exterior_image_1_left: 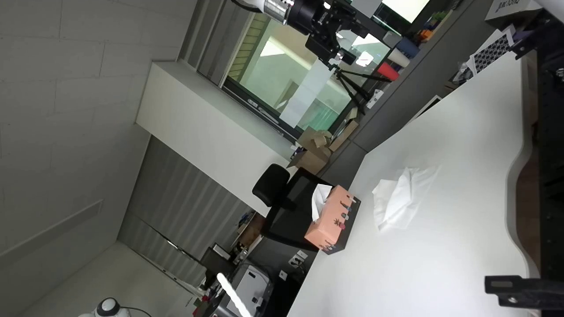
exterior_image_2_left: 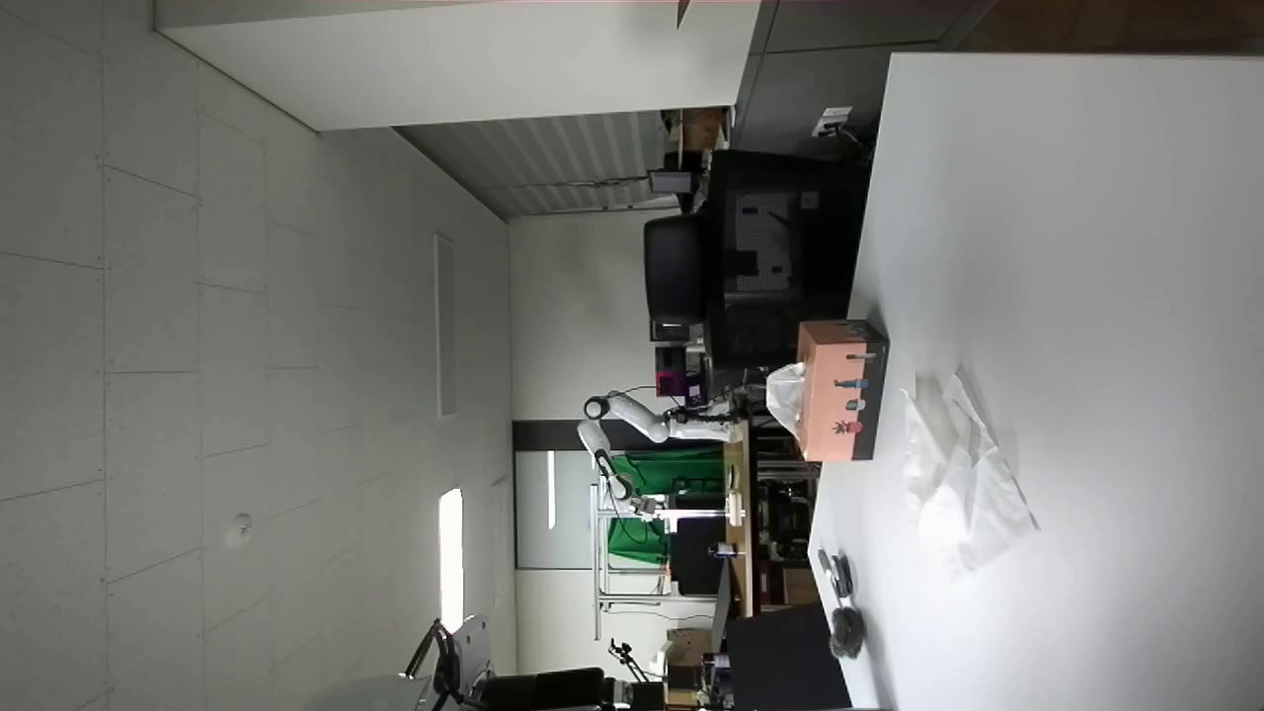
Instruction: Pull out one tissue square from the pink tissue box
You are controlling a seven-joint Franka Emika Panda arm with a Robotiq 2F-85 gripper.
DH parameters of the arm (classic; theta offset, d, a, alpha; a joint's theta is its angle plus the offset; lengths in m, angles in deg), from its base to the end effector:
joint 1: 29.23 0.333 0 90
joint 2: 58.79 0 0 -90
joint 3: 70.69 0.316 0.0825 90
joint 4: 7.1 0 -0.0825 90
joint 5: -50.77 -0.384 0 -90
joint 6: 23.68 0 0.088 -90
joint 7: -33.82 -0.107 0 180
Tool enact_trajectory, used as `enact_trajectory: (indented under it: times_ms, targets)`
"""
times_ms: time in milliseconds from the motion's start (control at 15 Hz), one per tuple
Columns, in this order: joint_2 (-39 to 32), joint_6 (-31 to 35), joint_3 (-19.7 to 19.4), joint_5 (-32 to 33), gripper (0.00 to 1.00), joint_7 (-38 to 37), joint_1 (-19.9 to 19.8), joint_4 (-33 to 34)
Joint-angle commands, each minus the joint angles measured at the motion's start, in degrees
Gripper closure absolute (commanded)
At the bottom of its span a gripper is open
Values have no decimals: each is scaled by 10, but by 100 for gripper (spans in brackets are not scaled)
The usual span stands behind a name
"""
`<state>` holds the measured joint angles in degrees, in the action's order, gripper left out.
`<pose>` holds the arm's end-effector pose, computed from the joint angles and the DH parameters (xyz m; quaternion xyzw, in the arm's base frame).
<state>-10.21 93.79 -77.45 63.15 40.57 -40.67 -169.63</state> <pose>0.2805 -0.1003 0.4208 0.9975 -0.0343 0.0198 0.0581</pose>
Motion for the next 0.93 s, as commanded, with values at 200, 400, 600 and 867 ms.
enact_trajectory:
  times_ms: [200,400,600,867]
  targets:
    - [-42,55,-17,4,0,27,20,19]
    - [-115,151,-37,12,0,94,42,39]
    - [-221,252,-53,-2,0,148,65,79]
    - [-360,408,-52,-9,0,171,81,143]
